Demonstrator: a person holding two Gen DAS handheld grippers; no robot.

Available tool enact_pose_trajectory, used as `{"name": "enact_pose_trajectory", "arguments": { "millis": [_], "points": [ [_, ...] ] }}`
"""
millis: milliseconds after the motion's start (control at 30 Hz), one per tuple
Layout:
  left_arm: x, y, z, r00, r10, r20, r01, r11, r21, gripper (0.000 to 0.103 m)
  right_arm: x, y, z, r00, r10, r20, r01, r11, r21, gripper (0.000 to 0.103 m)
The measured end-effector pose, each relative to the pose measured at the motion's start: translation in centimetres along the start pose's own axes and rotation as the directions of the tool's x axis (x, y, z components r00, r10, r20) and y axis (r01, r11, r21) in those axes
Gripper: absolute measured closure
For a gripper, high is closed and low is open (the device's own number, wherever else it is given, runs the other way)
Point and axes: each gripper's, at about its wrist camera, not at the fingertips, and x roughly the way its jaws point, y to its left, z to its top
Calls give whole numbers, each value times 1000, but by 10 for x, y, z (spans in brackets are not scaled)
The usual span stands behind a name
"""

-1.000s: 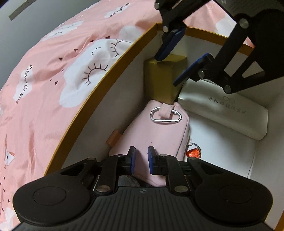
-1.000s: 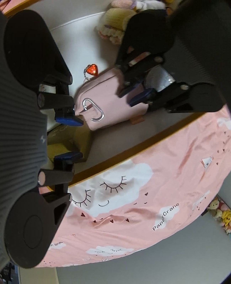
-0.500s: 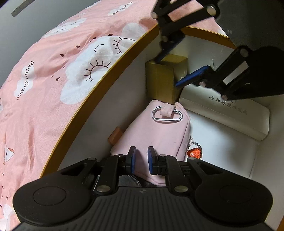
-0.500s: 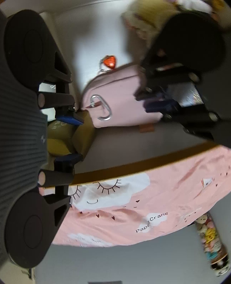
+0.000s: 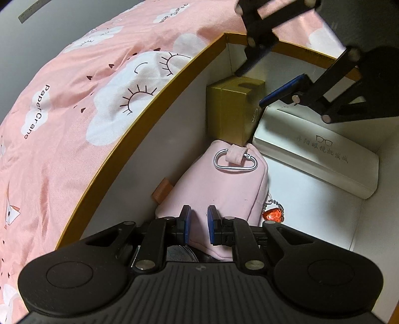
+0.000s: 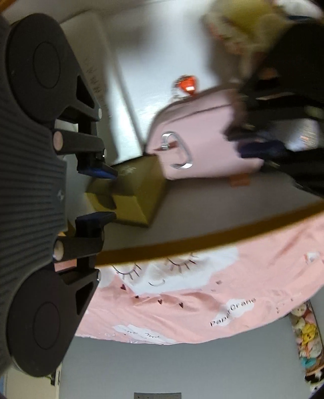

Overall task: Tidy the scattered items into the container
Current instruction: 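Lower the gold box into the box corner and open the left tool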

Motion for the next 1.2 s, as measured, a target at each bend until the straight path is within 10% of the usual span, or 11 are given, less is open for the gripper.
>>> {"name": "enact_pose_trajectory", "arguments": {
  "millis": [367,1200],
  "points": [
    [-2,2,-2,1000,-7,13,7,1000,-9,87,-2,-9,9,994,-14,106,2,993,114,81],
    [-1,6,-4,1000,-21,16,22,999,-42,90,34,40,27,1000,-9,29,15,977,-214,92]
  ]
}}
